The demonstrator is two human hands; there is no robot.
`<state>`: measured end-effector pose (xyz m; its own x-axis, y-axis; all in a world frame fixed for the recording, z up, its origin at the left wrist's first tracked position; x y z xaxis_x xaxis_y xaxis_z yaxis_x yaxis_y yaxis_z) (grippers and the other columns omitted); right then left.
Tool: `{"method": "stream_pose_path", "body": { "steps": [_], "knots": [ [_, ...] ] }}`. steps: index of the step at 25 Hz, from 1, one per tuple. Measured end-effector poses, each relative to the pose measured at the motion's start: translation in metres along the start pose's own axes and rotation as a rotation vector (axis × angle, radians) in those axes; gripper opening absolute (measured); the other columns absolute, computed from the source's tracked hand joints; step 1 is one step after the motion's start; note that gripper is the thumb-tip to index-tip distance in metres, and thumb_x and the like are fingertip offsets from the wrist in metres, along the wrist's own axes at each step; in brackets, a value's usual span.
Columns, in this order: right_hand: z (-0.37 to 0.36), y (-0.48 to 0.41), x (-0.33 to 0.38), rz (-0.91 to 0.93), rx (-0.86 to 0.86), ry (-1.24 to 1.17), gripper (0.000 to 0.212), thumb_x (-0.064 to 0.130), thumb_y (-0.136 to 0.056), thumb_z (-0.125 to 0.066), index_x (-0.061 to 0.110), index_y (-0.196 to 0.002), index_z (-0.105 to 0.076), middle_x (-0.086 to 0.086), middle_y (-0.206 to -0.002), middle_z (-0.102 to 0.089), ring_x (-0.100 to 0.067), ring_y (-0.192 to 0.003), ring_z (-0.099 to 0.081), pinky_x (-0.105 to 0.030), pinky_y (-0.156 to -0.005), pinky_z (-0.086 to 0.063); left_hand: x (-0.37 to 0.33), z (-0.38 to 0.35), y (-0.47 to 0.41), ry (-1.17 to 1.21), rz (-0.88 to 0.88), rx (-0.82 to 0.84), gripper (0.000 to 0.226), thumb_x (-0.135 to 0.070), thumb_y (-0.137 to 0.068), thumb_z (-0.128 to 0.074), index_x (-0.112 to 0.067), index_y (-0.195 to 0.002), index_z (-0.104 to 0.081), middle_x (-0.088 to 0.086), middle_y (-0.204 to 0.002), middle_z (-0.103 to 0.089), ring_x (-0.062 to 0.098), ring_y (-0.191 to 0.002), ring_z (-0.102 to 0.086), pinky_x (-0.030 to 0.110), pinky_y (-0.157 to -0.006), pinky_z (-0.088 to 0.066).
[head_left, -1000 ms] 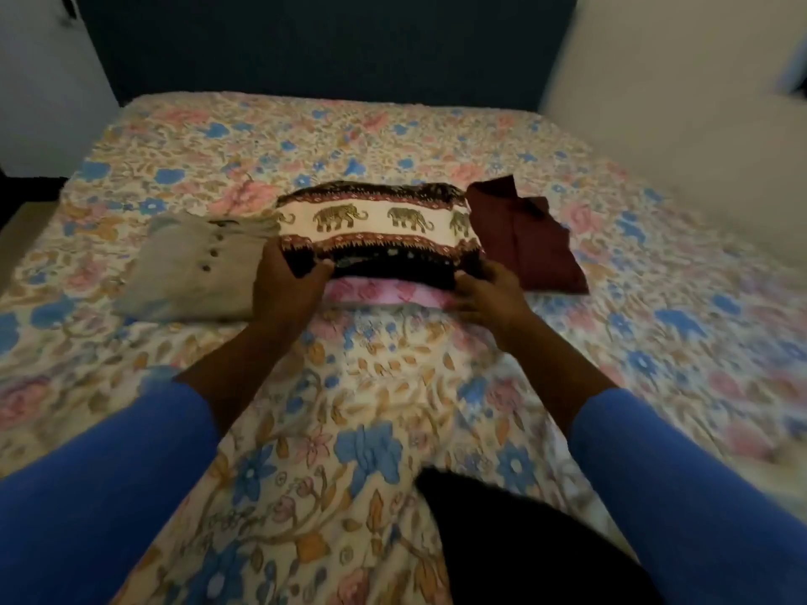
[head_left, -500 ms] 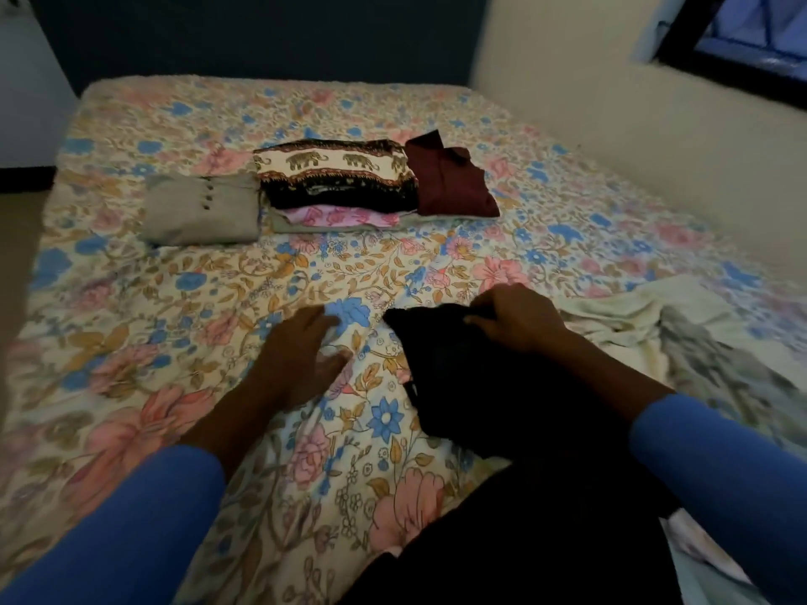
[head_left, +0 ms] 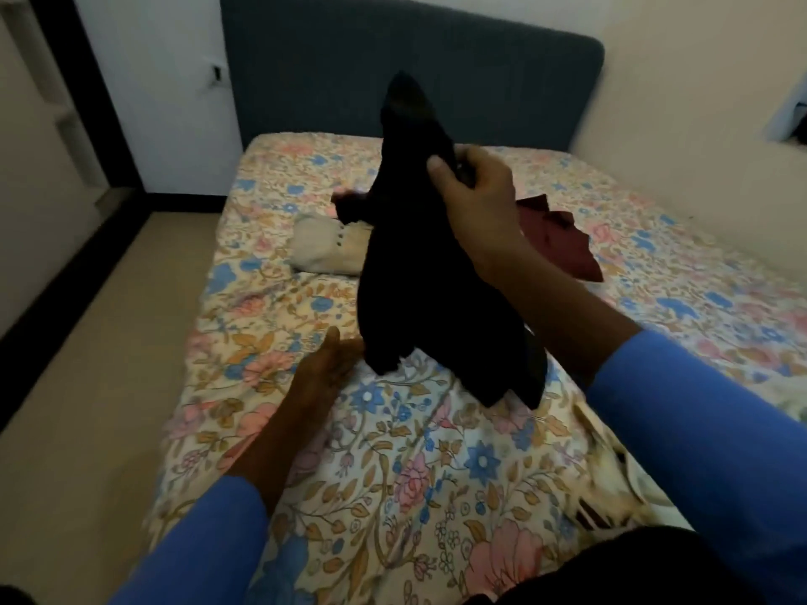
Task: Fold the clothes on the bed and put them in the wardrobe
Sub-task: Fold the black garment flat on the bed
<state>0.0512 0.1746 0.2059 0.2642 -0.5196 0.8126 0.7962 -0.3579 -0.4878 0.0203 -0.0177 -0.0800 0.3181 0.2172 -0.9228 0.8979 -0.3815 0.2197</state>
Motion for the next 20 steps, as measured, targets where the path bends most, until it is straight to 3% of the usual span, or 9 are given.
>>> {"method": "stream_pose_path", "body": {
  "steps": [2,4,7,9,11,13,15,18,20],
  "knots": [
    [-0.039,0.051,-0.041,-0.097,0.434,0.073,0.027,0.042,-0.095,-0.068,0.019,-0.110,-0.072,-0.003,-0.105,-0.077,-0.023,-0.101,-0.073,-0.051,-0.093,-0.058,0.003,0.007,0.000,0.179,0.060,-0.064,0.051,-0.044,-0.110,-0.034,-0.007,-0.130,-0.063,0.011,-0.126,-0.070,0.026,-0.119,-0.065,0.036,-0.099,-0.049],
    [-0.043,0.113,-0.099,-0.135,0.712,0.434,0.036,0.040,-0.096,-0.069,0.027,-0.130,-0.065,0.003,-0.127,-0.069,-0.015,-0.116,-0.065,-0.042,-0.102,-0.053,0.001,0.010,0.003,0.227,0.052,-0.126,0.039,-0.033,-0.112,-0.034,-0.014,-0.132,-0.062,0.010,-0.123,-0.072,0.028,-0.116,-0.067,0.045,-0.101,-0.052],
    [-0.016,0.145,-0.166,-0.196,0.661,0.829,0.074,0.043,-0.093,-0.070,0.027,-0.156,-0.035,-0.004,-0.153,-0.043,-0.022,-0.140,-0.042,-0.042,-0.115,-0.040,0.006,0.019,-0.001,0.304,0.037,-0.169,0.044,-0.035,-0.110,-0.038,-0.012,-0.141,-0.058,0.014,-0.132,-0.069,0.032,-0.123,-0.064,0.053,-0.107,-0.050],
    [-0.009,0.140,-0.181,-0.207,0.596,1.007,0.092,0.048,-0.089,-0.071,0.026,-0.162,-0.019,-0.011,-0.161,-0.029,-0.030,-0.148,-0.030,-0.050,-0.118,-0.033,0.007,0.023,0.000,0.309,0.029,-0.199,0.039,-0.035,-0.110,-0.040,-0.013,-0.132,-0.063,0.013,-0.126,-0.071,0.030,-0.118,-0.067,0.051,-0.104,-0.052],
    [-0.008,0.128,-0.181,-0.216,0.505,1.041,0.098,0.048,-0.087,-0.073,0.025,-0.162,-0.014,-0.014,-0.159,-0.028,-0.034,-0.147,-0.028,-0.053,-0.116,-0.034,0.007,0.023,0.011,0.128,0.037,-0.335,0.024,-0.030,-0.109,-0.045,-0.014,-0.116,-0.063,0.009,-0.109,-0.072,0.025,-0.102,-0.069,0.047,-0.092,-0.057],
    [-0.008,0.117,-0.177,-0.208,0.428,1.069,0.087,0.047,-0.090,-0.070,0.024,-0.159,-0.023,-0.013,-0.153,-0.036,-0.033,-0.141,-0.035,-0.050,-0.112,-0.037,0.002,0.026,0.035,-0.263,0.012,-0.562,0.015,-0.028,-0.104,-0.056,-0.013,-0.099,-0.058,0.006,-0.092,-0.063,0.019,-0.078,-0.062,0.034,-0.068,-0.055],
    [-0.009,0.111,-0.174,-0.126,0.397,1.123,0.061,0.044,-0.094,-0.066,0.023,-0.148,-0.046,-0.010,-0.144,-0.047,-0.030,-0.134,-0.041,-0.047,-0.108,-0.039,-0.012,0.014,0.058,-0.644,-0.205,-0.657,0.019,-0.029,-0.096,-0.068,-0.012,-0.092,-0.059,0.005,-0.083,-0.063,0.016,-0.067,-0.057,0.022,-0.055,-0.043],
    [-0.008,0.104,-0.165,0.003,0.285,0.985,0.030,0.039,-0.098,-0.063,0.023,-0.122,-0.069,-0.004,-0.121,-0.057,-0.025,-0.118,-0.047,-0.042,-0.097,-0.044,-0.027,-0.037,0.080,-1.016,-0.672,-0.488,0.050,-0.040,-0.085,-0.077,-0.015,-0.122,-0.055,0.000,-0.112,-0.061,0.011,-0.097,-0.060,0.025,-0.077,-0.051],
    [-0.011,0.098,-0.165,-0.005,0.326,0.862,0.032,0.039,-0.095,-0.068,0.025,-0.124,-0.066,-0.002,-0.123,-0.055,-0.023,-0.119,-0.045,-0.042,-0.097,-0.045,-0.040,-0.042,0.075,-0.924,-0.690,-0.545,0.071,-0.047,-0.086,-0.078,-0.015,-0.140,-0.044,0.002,-0.132,-0.055,0.015,-0.116,-0.057,0.029,-0.089,-0.052]
  ]
}}
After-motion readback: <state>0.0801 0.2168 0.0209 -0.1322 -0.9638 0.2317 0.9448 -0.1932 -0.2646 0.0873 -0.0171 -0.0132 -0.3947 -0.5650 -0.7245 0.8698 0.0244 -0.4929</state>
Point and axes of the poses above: each hand's wrist, its own y-axis away from the middle knuckle, its own z-axis out of the back of the hand, x = y × z, the point moved 9 cm from there along -y, towards the middle knuckle
